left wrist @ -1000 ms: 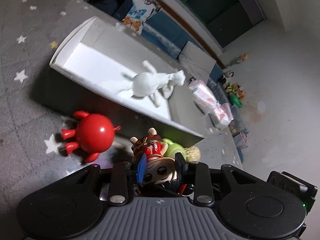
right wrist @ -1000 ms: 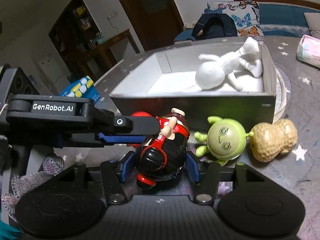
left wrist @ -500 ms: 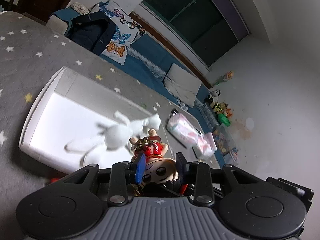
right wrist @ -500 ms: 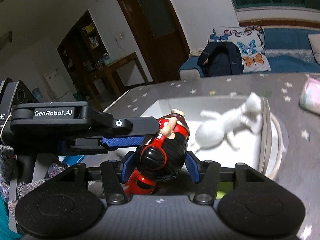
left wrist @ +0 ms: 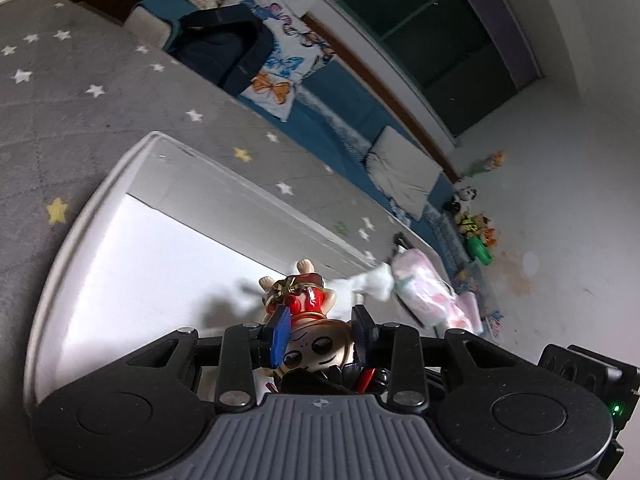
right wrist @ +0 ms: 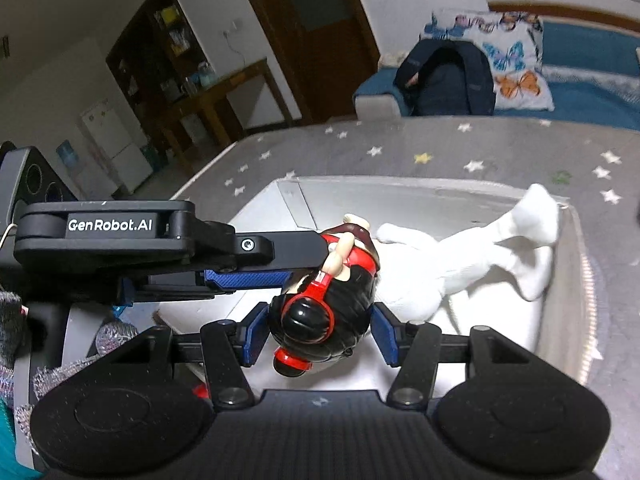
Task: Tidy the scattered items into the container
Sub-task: 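Carry the boy figure with the left gripper and release it in the box, then grasp the green alien toy with the left gripper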
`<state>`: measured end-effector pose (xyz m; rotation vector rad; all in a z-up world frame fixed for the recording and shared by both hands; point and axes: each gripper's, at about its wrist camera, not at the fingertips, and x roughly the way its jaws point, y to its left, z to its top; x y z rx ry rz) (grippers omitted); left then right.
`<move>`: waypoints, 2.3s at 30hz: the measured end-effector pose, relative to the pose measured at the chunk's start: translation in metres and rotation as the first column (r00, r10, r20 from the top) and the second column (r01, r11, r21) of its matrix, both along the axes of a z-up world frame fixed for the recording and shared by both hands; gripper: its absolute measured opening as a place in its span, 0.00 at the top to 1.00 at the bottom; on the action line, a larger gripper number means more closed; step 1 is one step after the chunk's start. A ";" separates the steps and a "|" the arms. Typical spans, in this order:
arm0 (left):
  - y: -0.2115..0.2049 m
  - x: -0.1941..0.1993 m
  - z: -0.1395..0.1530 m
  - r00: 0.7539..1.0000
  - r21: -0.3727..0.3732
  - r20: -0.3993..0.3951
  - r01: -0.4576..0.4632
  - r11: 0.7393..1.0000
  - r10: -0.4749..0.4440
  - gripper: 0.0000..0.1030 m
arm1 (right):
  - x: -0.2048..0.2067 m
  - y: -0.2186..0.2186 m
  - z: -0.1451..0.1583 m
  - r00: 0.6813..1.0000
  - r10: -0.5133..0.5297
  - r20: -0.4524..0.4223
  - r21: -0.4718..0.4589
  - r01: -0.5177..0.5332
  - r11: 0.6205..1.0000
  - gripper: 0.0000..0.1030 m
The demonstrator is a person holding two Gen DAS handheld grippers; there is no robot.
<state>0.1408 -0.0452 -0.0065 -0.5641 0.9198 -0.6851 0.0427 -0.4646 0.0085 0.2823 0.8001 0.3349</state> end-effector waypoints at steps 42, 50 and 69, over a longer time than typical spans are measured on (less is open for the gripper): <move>0.012 -0.008 0.011 0.993 0.122 0.085 -0.088 0.989 0.078 0.66 | 0.010 0.024 0.014 1.000 0.021 0.019 -0.186 -0.017 0.982 0.45; 0.012 -0.042 0.032 0.988 0.100 0.145 -0.071 0.992 0.056 0.66 | -0.041 0.013 0.036 0.992 0.003 0.129 -0.179 0.020 0.984 0.45; -0.005 -0.141 0.037 0.966 0.102 0.245 0.060 0.993 -0.084 0.66 | -0.156 0.006 0.022 0.977 -0.044 0.206 -0.211 0.088 0.973 0.45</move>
